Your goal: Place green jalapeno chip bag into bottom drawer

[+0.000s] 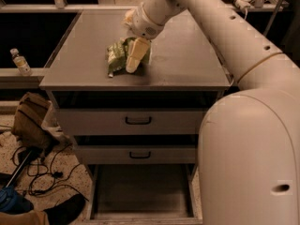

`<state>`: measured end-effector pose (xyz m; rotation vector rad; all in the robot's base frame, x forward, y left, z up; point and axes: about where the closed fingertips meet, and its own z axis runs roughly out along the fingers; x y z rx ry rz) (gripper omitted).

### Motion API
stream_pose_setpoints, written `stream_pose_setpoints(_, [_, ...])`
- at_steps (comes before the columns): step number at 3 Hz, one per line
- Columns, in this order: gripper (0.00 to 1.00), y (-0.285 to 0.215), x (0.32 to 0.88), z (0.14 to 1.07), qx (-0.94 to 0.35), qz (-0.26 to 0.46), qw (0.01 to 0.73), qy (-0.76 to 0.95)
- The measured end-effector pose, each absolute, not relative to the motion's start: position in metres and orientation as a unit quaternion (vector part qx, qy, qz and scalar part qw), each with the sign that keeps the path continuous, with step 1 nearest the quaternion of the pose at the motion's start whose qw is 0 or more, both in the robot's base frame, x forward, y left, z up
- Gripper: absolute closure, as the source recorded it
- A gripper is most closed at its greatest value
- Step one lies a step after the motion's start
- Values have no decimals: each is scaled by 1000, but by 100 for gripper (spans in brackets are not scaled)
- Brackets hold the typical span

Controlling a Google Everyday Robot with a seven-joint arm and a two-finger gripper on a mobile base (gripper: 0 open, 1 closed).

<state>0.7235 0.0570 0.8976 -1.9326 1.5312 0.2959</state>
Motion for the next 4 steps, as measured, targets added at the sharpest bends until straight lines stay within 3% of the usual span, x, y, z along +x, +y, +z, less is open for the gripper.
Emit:
stream_pose_setpoints(1, [0,58,726,874,-734,129,306,593])
stream_pose_setpoints(4, [66,58,726,873,-734,129,305,593])
